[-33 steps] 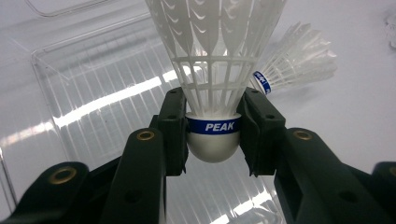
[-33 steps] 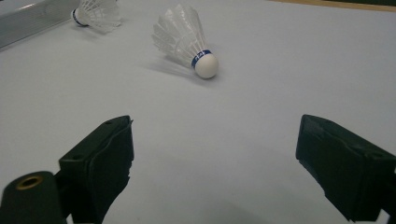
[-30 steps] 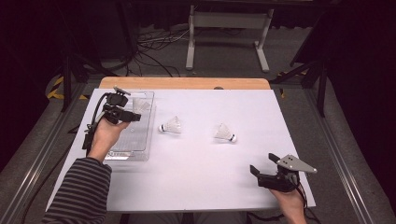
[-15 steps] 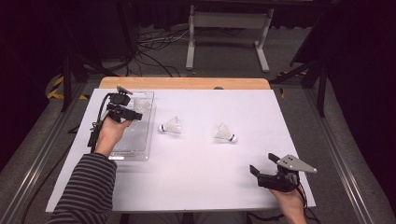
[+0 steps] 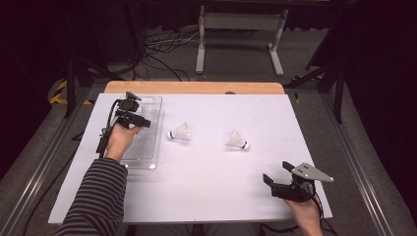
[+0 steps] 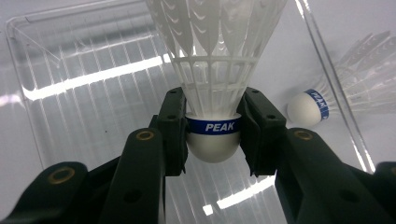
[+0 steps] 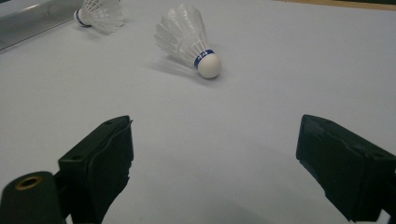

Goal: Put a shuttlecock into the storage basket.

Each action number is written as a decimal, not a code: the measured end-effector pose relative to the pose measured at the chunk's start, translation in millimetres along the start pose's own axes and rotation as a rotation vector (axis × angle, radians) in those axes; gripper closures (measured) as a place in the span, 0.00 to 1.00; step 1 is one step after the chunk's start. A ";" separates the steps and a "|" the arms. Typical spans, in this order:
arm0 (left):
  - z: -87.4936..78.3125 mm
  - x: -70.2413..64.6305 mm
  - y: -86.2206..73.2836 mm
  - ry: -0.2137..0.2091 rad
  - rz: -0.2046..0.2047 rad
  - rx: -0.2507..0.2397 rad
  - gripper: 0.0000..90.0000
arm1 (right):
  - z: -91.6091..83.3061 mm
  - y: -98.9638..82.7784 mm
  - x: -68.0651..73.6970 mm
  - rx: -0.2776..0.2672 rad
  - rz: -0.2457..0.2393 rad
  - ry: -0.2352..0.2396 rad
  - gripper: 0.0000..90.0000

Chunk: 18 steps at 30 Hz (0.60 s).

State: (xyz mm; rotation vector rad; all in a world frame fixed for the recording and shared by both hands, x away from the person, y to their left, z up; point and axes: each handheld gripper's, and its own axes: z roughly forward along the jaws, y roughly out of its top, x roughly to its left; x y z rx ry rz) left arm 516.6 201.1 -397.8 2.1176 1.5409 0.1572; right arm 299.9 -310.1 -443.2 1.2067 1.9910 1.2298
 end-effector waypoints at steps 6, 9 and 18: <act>4.2 -0.7 1.0 -0.004 -0.003 0.009 0.72 | -0.1 0.1 0.0 0.000 -0.001 0.001 0.13; 6.6 0.1 0.7 -0.003 -0.008 0.012 0.72 | -0.2 0.1 0.0 0.000 -0.002 0.001 0.13; 10.8 -0.5 0.5 -0.002 -0.010 0.029 0.69 | -0.3 0.0 -0.2 0.001 -0.001 0.000 0.13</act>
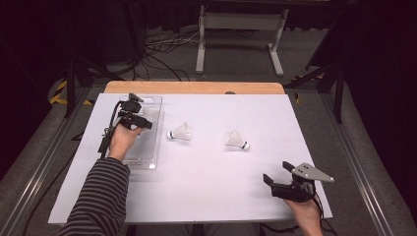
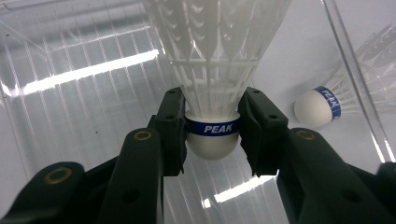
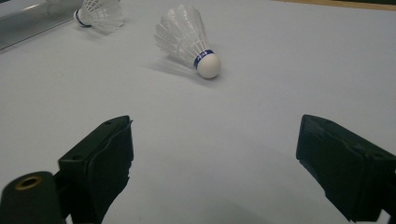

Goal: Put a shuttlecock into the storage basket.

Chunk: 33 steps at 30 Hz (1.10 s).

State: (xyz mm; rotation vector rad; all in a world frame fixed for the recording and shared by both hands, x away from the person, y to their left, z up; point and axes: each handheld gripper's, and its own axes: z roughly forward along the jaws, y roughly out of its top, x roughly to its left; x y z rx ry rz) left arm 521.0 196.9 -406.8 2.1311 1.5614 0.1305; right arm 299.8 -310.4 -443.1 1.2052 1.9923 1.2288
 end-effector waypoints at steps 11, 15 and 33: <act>-9.1 -3.6 -2.2 0.007 0.015 -0.021 0.45 | -0.6 0.0 -0.4 -0.002 0.000 -0.003 0.13; -15.9 -3.6 -3.7 0.013 0.020 -0.040 0.42 | -0.8 0.0 -0.2 -0.004 0.002 -0.005 0.13; -34.4 -9.7 -20.4 0.002 0.037 -0.136 0.41 | -1.4 -0.3 -0.3 -0.004 0.004 -0.003 0.13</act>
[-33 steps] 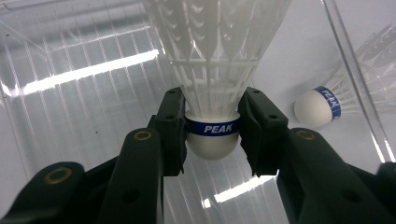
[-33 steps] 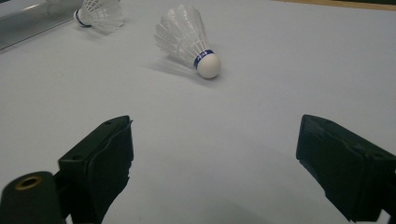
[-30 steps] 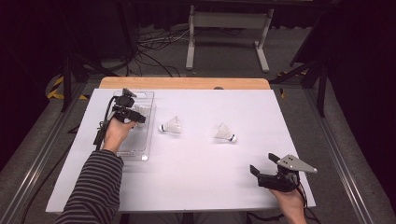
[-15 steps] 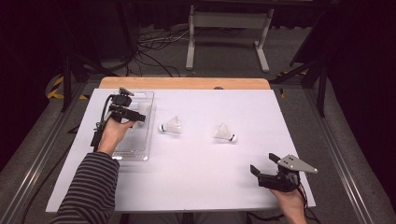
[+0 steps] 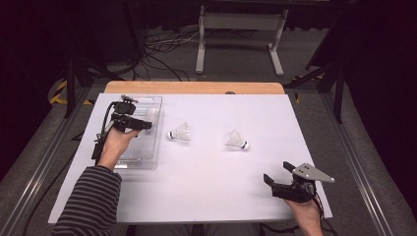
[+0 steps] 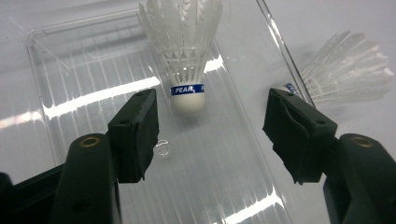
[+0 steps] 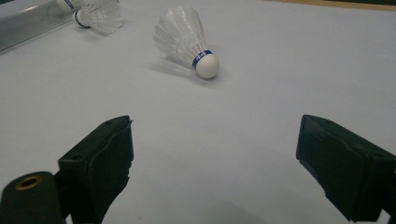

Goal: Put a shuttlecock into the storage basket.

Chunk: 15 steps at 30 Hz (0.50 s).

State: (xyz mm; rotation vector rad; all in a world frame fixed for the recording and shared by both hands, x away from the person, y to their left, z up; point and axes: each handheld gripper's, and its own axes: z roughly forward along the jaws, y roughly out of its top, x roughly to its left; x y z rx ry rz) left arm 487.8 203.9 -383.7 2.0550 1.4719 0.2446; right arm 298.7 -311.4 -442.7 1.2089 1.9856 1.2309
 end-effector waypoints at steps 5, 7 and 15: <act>-6.6 -0.8 -4.0 0.003 0.011 -0.034 0.40 | -0.4 -0.2 -0.2 -0.001 0.003 -0.002 0.13; -8.6 -1.0 -5.9 0.000 0.017 -0.043 0.39 | -0.5 -0.3 -0.4 -0.002 0.003 -0.001 0.13; -16.4 -2.2 -13.2 0.001 0.049 -0.078 0.38 | -0.6 -0.3 -0.6 -0.003 0.004 -0.003 0.13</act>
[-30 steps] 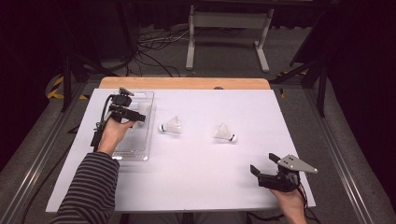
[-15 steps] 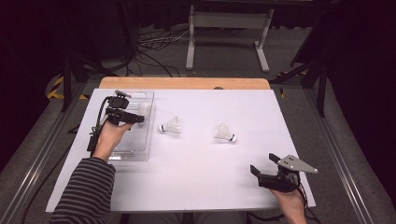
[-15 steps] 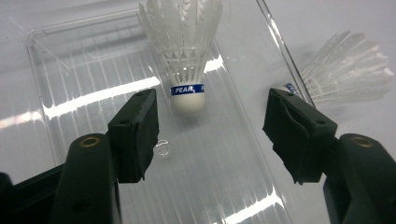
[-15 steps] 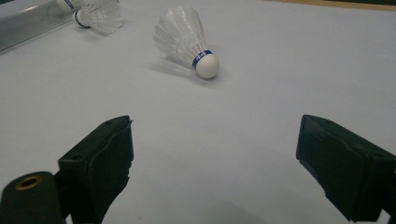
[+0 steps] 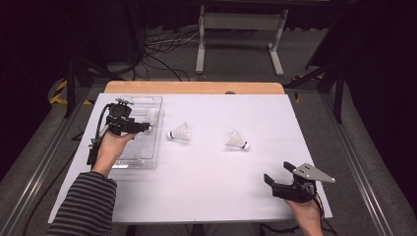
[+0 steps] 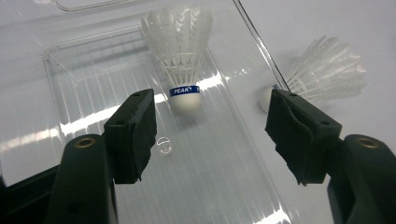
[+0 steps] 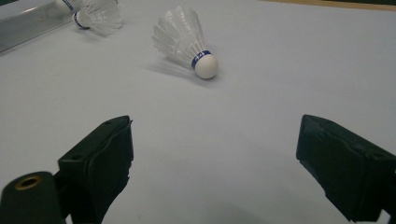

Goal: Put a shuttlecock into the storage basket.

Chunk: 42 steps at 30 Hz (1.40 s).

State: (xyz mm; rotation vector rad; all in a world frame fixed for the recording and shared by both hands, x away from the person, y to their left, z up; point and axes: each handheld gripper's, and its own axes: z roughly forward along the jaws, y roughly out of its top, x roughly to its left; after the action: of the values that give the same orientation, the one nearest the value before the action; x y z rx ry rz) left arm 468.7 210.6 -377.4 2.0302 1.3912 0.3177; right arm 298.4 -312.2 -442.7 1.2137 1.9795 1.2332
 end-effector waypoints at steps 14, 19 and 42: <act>-11.6 -1.1 -13.1 -0.010 0.025 -0.049 0.37 | -0.1 0.1 0.2 -0.002 0.003 -0.003 0.13; -16.6 -3.5 -16.8 -0.015 0.037 -0.071 0.36 | -0.8 0.2 1.0 -0.004 0.003 -0.005 0.13; -29.8 -8.5 -41.8 -0.033 0.074 -0.119 0.34 | -1.6 0.0 0.5 -0.006 0.006 -0.007 0.13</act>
State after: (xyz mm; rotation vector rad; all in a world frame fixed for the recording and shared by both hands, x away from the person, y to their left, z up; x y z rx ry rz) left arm 418.4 223.6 -379.7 1.9834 1.2499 0.3881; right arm 297.0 -312.5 -442.0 1.2207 1.9663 1.2356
